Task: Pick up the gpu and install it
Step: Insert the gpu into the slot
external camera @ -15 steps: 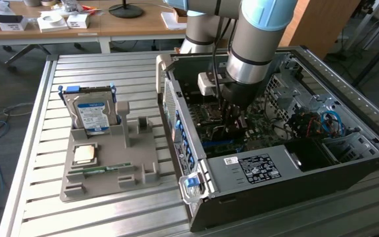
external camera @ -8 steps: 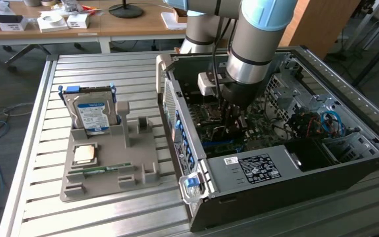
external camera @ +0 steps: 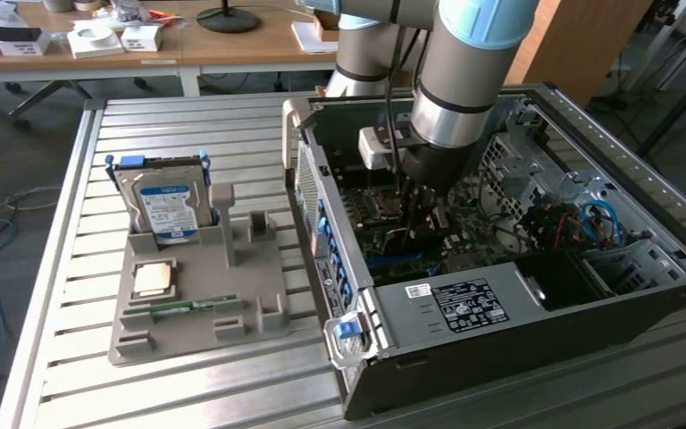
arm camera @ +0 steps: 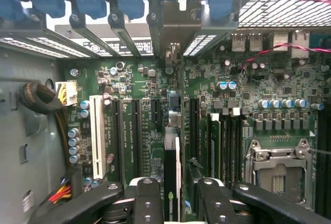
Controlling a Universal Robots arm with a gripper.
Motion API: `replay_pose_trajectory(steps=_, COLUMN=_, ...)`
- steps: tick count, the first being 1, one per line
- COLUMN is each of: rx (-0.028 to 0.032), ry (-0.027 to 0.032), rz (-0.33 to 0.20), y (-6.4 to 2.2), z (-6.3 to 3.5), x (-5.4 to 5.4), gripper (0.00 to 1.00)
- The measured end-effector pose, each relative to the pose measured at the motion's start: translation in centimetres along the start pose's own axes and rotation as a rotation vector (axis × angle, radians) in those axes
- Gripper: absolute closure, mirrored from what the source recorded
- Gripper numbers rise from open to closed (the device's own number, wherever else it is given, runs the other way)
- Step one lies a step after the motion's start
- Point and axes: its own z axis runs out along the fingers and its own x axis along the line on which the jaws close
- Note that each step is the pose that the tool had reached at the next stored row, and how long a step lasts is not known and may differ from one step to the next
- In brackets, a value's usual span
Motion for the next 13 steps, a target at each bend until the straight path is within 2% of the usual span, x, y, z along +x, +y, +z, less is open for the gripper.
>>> replay_pose_trajectory(steps=5, rx=0.0000, ry=0.0001, rz=0.000, y=-0.01, z=-1.59, x=0.0, gripper=0.67)
replay_pose_trajectory(steps=13, rx=0.0001, ry=0.0000, rz=0.000, y=-0.04, z=-4.80, x=-0.1, gripper=0.67)
